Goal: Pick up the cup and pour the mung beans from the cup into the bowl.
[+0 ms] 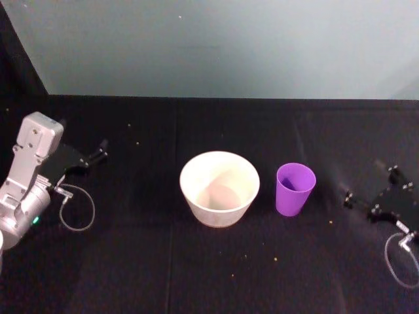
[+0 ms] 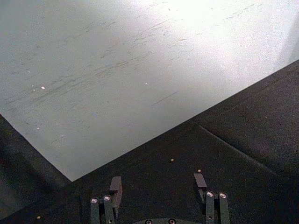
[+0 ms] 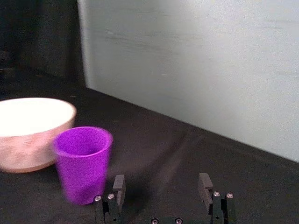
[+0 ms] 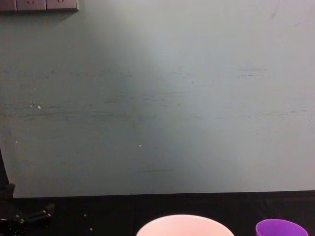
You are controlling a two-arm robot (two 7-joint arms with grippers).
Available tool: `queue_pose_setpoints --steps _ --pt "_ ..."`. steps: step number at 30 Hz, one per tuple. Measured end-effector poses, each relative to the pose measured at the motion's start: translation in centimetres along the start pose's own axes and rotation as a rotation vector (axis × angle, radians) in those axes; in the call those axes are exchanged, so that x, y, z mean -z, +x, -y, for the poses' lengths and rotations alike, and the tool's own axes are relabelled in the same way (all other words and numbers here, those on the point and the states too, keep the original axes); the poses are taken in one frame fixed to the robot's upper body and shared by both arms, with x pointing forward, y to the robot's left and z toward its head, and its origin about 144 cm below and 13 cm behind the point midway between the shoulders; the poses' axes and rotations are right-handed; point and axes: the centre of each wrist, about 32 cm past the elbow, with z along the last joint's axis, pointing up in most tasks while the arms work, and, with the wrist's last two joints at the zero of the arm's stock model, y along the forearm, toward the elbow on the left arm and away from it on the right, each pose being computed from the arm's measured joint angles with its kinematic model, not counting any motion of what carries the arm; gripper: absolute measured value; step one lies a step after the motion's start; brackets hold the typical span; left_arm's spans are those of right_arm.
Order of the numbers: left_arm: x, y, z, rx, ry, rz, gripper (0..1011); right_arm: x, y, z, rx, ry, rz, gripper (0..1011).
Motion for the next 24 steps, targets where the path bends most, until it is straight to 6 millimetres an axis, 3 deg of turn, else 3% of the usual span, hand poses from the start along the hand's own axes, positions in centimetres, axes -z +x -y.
queue_pose_setpoints --steps 9,24 --pt "0.0 0.0 0.0 0.0 0.0 0.0 1000 1.9 -0.9 -0.3 -0.165 0.029 -0.09 1002" --pt "0.0 0.0 0.0 0.0 0.0 0.0 1000 1.5 -2.3 -2.7 -0.225 0.033 -0.092 1002"
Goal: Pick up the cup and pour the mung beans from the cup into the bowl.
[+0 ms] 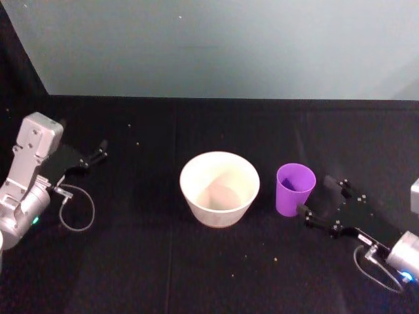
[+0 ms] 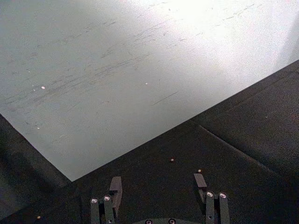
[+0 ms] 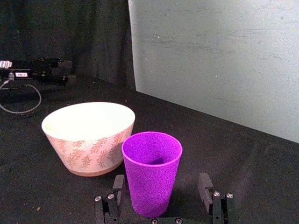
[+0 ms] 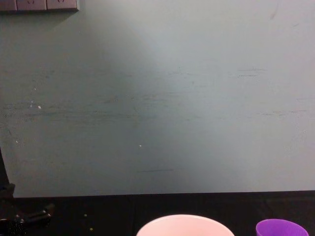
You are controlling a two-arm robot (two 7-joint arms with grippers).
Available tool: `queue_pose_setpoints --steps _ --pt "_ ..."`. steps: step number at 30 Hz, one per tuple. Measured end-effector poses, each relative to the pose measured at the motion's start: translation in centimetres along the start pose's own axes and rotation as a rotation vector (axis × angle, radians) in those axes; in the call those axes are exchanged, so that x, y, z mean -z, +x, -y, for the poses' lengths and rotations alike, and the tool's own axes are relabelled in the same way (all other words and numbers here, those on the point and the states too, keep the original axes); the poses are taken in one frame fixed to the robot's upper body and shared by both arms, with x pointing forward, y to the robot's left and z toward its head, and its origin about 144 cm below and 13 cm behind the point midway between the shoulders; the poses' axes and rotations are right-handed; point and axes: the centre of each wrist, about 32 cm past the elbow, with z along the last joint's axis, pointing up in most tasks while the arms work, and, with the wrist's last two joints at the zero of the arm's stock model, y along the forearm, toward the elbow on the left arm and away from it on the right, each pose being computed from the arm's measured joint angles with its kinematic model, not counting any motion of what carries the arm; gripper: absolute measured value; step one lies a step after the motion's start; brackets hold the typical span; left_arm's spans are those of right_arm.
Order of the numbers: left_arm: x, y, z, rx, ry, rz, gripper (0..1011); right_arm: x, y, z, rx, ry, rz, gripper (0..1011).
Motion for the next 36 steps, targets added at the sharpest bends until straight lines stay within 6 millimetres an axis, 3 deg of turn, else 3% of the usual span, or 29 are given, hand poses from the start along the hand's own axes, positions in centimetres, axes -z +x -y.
queue_pose_setpoints --steps 18,36 --pt "0.0 0.0 0.0 0.0 0.0 0.0 1000 -0.6 0.1 -2.9 -0.027 -0.005 -0.022 1002" --pt "0.0 0.0 0.0 0.0 0.0 0.0 1000 -0.5 -0.2 -4.4 -0.032 -0.006 -0.023 1002"
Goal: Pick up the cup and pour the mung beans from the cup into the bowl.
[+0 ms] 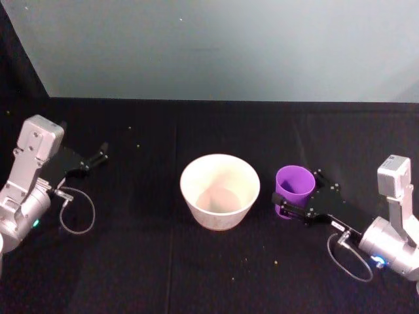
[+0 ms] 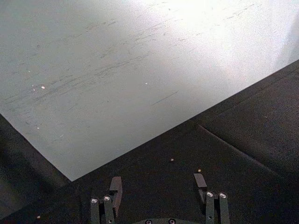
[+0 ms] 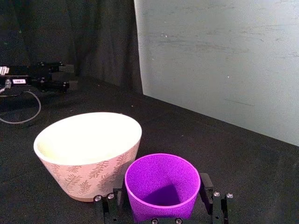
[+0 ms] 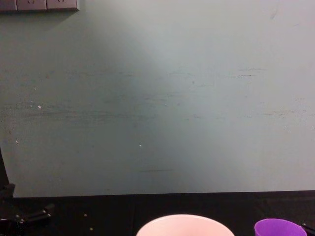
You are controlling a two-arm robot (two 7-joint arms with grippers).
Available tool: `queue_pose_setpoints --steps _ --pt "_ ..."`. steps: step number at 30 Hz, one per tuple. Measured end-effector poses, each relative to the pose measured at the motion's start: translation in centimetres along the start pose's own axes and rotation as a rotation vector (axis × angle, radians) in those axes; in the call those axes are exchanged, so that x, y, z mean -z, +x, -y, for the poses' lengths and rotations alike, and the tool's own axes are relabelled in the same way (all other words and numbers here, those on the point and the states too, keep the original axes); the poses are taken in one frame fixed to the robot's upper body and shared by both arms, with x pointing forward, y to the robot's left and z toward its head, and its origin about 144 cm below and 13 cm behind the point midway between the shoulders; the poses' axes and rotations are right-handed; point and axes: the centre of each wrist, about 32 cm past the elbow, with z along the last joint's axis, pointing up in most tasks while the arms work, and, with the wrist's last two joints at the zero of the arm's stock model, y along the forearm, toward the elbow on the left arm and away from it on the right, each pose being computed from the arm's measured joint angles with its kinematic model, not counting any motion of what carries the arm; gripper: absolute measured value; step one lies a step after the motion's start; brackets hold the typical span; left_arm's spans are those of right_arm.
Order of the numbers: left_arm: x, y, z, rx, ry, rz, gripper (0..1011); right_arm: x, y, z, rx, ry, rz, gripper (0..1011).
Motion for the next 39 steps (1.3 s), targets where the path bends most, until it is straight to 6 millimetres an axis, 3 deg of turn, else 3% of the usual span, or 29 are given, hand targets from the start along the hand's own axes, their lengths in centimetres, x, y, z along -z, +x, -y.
queue_pose_setpoints --steps 14,20,24,39 --pt "0.0 0.0 0.0 0.0 0.0 0.0 1000 0.15 -0.07 -0.06 0.001 0.003 0.004 1002" --pt "0.0 0.0 0.0 0.0 0.0 0.0 1000 0.12 -0.07 -0.05 0.001 0.003 0.004 906" --pt "0.0 0.0 0.0 0.0 0.0 0.0 1000 0.11 -0.07 -0.05 0.001 0.003 0.003 780" --pt "0.0 0.0 0.0 0.0 0.0 0.0 1000 -0.36 -0.15 0.03 0.004 0.002 0.021 724"
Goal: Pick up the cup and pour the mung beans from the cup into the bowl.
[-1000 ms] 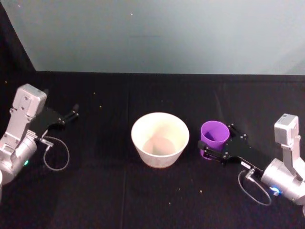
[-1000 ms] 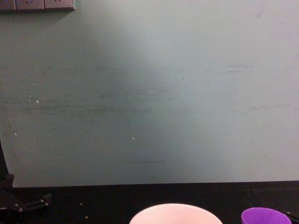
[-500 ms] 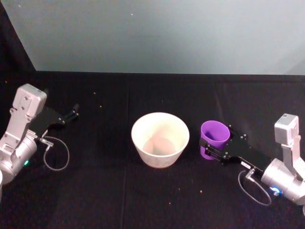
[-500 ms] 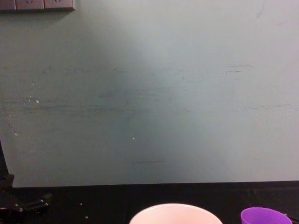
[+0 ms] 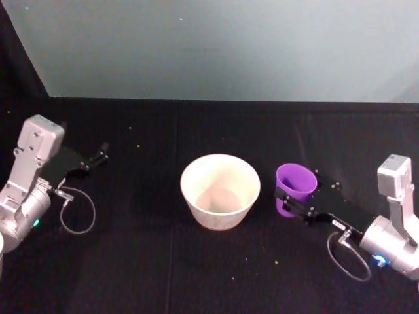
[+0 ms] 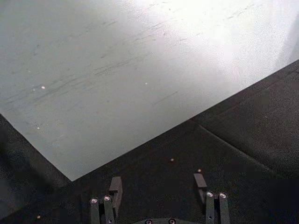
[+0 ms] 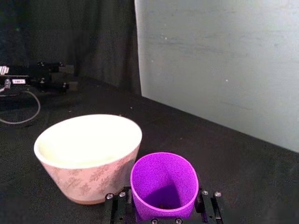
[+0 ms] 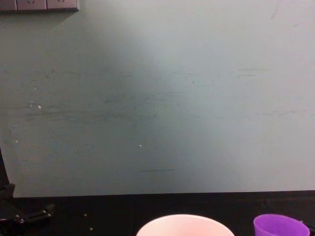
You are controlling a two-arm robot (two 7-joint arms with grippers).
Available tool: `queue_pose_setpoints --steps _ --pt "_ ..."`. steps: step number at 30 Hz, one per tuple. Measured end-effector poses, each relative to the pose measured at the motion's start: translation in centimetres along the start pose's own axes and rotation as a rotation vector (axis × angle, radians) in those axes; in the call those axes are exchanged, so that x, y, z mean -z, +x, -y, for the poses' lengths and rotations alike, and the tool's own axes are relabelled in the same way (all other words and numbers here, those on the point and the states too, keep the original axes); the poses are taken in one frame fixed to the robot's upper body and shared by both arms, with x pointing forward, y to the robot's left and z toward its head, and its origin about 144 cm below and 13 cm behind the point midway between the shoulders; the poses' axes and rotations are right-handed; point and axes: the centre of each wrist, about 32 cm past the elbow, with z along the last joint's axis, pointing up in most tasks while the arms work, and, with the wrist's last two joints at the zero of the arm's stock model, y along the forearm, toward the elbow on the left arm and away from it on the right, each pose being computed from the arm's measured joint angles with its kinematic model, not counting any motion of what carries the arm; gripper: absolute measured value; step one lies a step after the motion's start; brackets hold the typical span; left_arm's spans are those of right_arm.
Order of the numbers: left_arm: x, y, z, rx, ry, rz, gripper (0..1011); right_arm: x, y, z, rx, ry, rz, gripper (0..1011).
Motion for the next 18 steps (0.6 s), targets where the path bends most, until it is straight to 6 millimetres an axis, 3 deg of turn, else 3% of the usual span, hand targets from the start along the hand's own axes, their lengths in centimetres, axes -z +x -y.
queue_pose_setpoints --steps 6,18 --pt "0.0 0.0 0.0 0.0 0.0 0.0 1000 -2.1 0.3 0.3 0.024 -0.002 0.008 724" --pt "0.0 0.0 0.0 0.0 0.0 0.0 1000 -9.3 1.1 1.1 0.058 0.011 0.006 724"
